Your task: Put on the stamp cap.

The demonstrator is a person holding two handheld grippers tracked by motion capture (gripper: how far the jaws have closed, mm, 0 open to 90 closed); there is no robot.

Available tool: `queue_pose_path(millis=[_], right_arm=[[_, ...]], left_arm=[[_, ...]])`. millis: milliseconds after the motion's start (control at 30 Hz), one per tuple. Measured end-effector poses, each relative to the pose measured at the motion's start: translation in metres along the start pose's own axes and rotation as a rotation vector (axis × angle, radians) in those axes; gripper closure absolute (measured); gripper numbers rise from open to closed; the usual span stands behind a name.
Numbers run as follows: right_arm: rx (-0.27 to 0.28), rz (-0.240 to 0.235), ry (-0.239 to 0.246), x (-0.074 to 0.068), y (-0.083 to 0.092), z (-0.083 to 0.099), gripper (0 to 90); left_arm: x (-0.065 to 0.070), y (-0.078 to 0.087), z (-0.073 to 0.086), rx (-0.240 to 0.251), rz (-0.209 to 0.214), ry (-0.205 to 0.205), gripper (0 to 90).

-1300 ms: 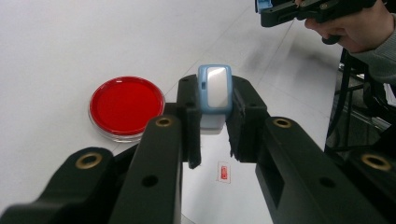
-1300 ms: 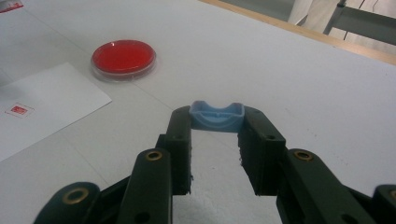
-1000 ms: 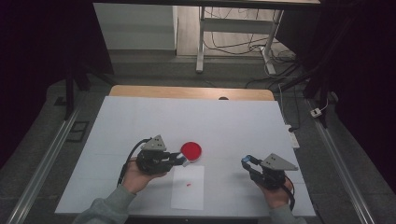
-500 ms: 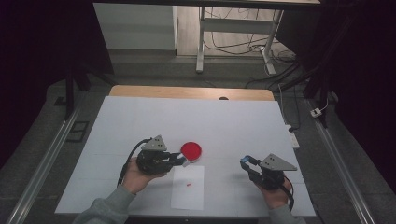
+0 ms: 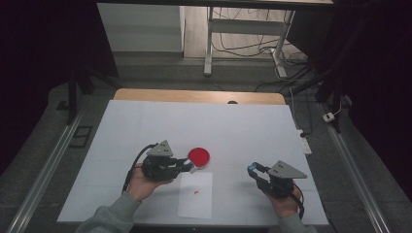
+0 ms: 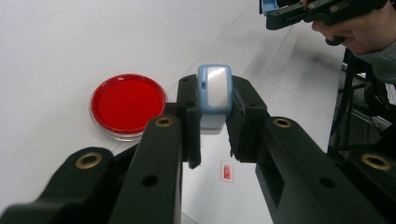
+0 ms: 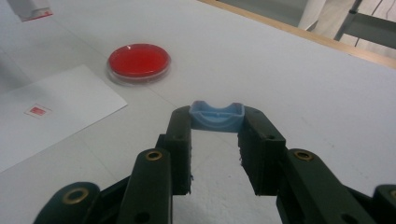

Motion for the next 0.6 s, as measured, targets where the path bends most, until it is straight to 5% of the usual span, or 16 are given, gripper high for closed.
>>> queue_pose_path(millis=[600], right_arm=[[0.003,-0.04,0.023,-0.012,-0.006,-0.003,65.1]], left_arm=[[0.0,-0.001,0.0,0.003,-0.002,0.002,75.9]])
Point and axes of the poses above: each handheld gripper's, and its own axes: y roughly backward along the jaws, z roughly out of its underside, x roughly to its right, the point moved 3 cm from there along -y, roughly forward along the jaws, and after that the axes turned 3 degrees about -y, right-handed, at the moved point
